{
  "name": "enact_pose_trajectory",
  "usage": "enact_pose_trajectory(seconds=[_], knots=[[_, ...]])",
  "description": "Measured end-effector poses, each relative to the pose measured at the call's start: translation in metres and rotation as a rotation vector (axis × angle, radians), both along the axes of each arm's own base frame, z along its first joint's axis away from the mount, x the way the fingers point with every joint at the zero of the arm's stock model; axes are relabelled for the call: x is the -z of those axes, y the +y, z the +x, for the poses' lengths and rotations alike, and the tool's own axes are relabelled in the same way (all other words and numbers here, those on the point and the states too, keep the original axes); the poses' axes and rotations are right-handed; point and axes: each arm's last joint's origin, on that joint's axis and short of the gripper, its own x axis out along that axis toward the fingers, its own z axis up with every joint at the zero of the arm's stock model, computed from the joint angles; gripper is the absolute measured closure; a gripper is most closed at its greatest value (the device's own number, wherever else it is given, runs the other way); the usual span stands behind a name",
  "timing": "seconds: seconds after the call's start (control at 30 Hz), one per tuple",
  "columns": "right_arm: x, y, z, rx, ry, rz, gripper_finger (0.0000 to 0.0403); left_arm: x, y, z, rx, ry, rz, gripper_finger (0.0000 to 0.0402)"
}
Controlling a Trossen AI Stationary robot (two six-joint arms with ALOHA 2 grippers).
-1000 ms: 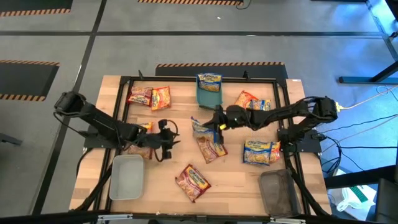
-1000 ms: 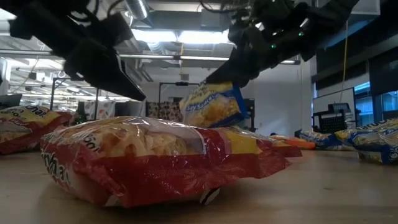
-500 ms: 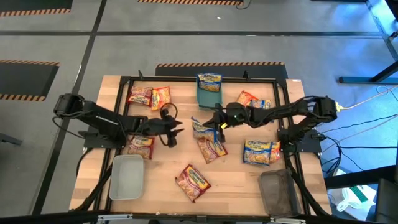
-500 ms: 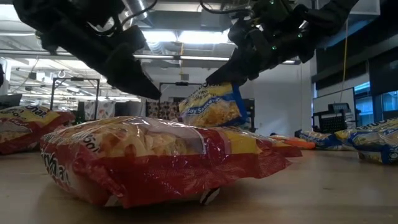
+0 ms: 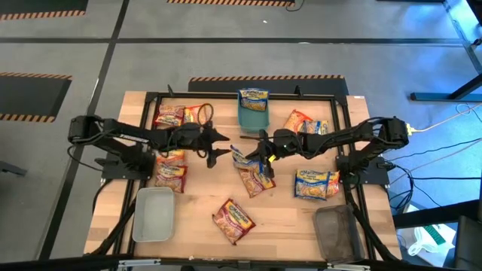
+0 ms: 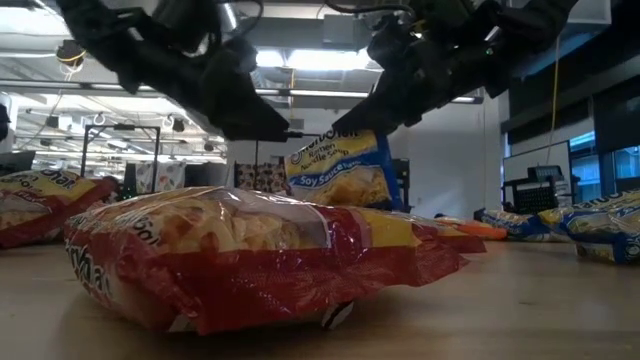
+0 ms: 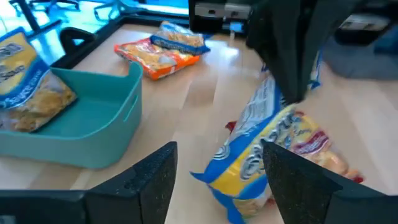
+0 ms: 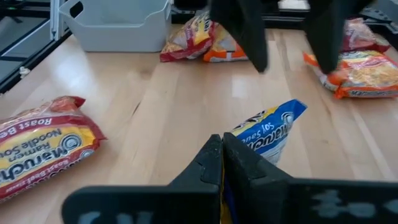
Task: Sort Maruchan noodles
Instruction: Put the blue noodle pack into the green bin
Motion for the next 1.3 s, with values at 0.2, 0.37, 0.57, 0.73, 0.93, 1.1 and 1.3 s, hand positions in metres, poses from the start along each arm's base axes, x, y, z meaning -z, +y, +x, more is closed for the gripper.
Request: enact_pose_trajectory(seconds=[0.2, 0.37, 0.57, 0.73, 0.93, 1.1, 1.3], knots=[[0.001, 0.000, -0.001, 0.000, 0.013, 0.003, 0.0403, 0.000, 0.009, 0.032, 0.098, 0.087, 0.030, 0.0168], [0.002, 0.000, -0.001, 0.001, 0.023, 0.004, 0.0403, 0.001, 0.012, 0.057, 0.278, 0.201, 0.004, 0.0170], [0.003, 0.000, -0.002, 0.002, 0.039, 0.002, 0.0403, 0.014, 0.016, 0.073, 0.290, 0.322, -0.001, 0.0171], [0.003, 0.000, -0.001, 0.000, 0.036, -0.001, 0.0403, 0.014, 0.010, 0.079, 0.319, 0.342, 0.006, 0.0177], [0.002, 0.000, -0.001, 0.014, 0.032, 0.029, 0.0403, 0.010, 0.000, 0.083, 0.356, 0.329, 0.026, 0.0237], [0.001, 0.000, 0.000, 0.027, 0.015, 0.063, 0.0398, 0.011, -0.001, 0.083, 0.329, 0.342, 0.044, 0.0313], [-0.012, -0.002, -0.002, 0.090, -0.002, 0.048, 0.0326, 0.002, -0.002, 0.078, 0.264, 0.369, 0.089, 0.0390]])
